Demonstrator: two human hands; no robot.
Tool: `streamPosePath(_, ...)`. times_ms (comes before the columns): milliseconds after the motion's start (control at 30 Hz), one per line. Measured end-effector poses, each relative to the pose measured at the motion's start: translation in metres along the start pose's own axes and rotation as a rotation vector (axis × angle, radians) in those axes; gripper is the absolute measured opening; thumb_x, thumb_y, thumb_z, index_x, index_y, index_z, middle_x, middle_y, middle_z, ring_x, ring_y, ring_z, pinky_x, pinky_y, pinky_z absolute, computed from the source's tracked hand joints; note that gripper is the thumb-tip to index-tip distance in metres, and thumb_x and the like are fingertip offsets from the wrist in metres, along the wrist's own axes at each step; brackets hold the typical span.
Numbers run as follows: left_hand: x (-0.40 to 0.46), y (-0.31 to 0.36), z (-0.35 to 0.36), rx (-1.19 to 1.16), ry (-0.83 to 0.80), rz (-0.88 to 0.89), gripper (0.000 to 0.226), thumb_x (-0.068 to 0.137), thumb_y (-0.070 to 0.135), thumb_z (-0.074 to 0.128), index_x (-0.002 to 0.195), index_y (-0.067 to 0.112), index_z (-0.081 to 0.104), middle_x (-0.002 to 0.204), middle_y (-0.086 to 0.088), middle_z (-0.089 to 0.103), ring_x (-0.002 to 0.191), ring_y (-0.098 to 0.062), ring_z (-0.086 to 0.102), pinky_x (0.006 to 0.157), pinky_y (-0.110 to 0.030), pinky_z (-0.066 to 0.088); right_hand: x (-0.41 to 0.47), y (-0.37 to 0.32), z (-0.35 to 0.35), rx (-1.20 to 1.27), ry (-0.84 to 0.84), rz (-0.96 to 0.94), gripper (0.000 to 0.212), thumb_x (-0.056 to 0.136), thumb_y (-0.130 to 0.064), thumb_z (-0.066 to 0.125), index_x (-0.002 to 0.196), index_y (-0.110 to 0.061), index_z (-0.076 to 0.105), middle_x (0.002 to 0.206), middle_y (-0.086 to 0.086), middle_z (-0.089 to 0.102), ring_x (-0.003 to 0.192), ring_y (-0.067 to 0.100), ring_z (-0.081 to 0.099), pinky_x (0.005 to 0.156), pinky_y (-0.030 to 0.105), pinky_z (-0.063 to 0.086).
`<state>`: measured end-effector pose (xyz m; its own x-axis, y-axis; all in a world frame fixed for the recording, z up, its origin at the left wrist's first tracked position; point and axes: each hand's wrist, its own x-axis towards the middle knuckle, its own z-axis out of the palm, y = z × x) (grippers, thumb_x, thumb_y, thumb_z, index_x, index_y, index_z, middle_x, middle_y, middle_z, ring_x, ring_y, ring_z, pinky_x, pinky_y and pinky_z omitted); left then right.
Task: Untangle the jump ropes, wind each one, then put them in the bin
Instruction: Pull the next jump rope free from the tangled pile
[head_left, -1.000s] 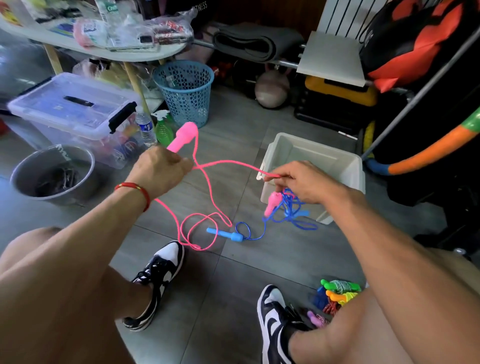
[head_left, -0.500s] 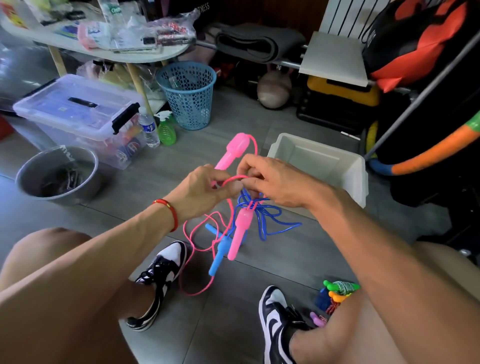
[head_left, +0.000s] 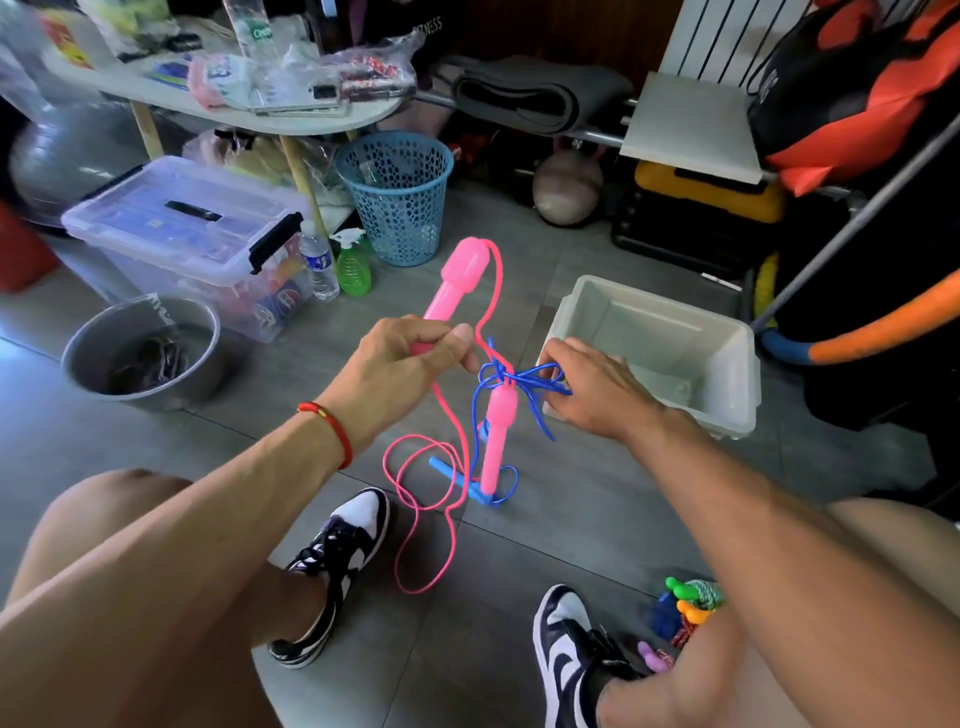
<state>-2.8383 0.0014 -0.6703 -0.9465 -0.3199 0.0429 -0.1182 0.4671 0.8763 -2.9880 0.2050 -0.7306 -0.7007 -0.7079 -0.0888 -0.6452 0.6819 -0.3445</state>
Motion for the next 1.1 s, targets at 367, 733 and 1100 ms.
streamPosePath(367, 0.002, -0.024, -0.01, 0.227, 0.017, -0.143, 0.021, 0.098, 0.041, 0.06, 0.096, 0.034, 0.08, 0.087, -0.009, 0.071, 0.07, -0.018, 0.056, 0.061, -0.017, 0.043, 0.008, -0.036, -0.023, 0.303, -0.336, 0.02, 0.025, 0.088, -0.039, 0.068, 0.073, -0.02, 0.064, 0.069, 0.006, 0.062, 0.052, 0.017, 0.059, 0.057, 0.032, 0.049)
streamPosePath(733, 0.0, -0.02, -0.009, -0.148, -0.022, -0.173, 0.023, 0.098, 0.036, 0.064, 0.089, 0.027, 0.082, 0.06, -0.003, 0.042, 0.06, -0.022, 0.039, 0.061, -0.032, 0.038, -0.005, -0.051, -0.015, 0.454, -0.496, 0.073, 0.063, 0.094, -0.06, 0.046, 0.075, -0.005, 0.07, 0.084, 0.007, 0.078, 0.083, 0.022, 0.073, 0.092, 0.051, 0.056)
streamPosePath(1100, -0.007, -0.011, -0.005, -0.236, -0.177, -0.104, 0.023, 0.101, 0.024, 0.06, 0.1, 0.01, 0.079, 0.055, 0.015, 0.053, 0.066, -0.025, 0.04, 0.061, -0.03, 0.041, 0.011, -0.045, 0.024, 0.165, -0.336, -0.007, 0.074, 0.075, -0.044, 0.083, 0.139, -0.03, 0.049, 0.111, -0.001, 0.052, 0.093, 0.011, 0.052, 0.079, 0.023, 0.043)
